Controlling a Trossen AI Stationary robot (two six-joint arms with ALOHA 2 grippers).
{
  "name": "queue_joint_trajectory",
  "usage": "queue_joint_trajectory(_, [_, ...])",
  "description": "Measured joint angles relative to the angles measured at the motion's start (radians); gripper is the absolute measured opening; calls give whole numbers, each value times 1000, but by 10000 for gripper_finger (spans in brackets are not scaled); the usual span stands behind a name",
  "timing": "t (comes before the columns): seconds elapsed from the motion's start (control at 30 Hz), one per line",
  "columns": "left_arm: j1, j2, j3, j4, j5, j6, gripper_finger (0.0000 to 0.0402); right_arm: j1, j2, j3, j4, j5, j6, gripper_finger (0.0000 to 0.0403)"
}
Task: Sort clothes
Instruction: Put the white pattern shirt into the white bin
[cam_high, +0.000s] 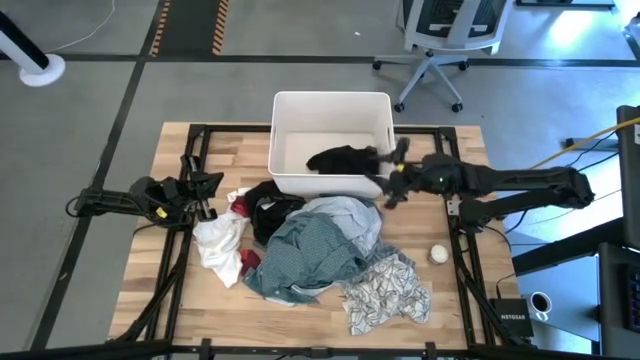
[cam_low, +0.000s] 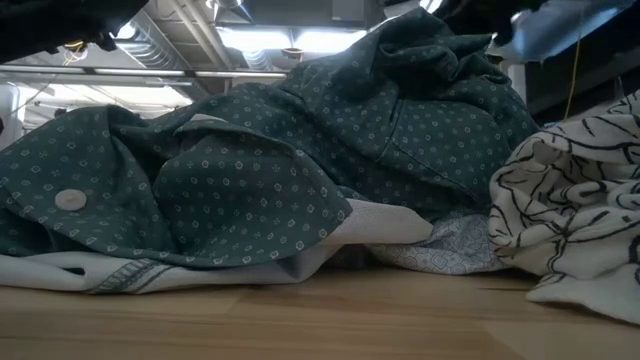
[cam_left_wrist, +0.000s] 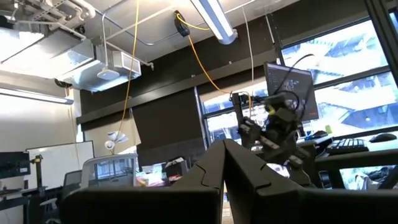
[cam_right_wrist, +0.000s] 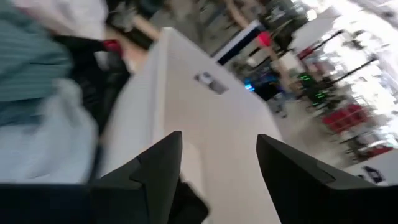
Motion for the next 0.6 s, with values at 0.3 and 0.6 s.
queue_joint_trajectory(0.3, [0,0,0,-1,0,6,1,287,9,153,-338,46,211,253])
queue_joint_trajectory(0.6, [0,0,0,1,-2,16,1,522,101,155,-459,45,435,249])
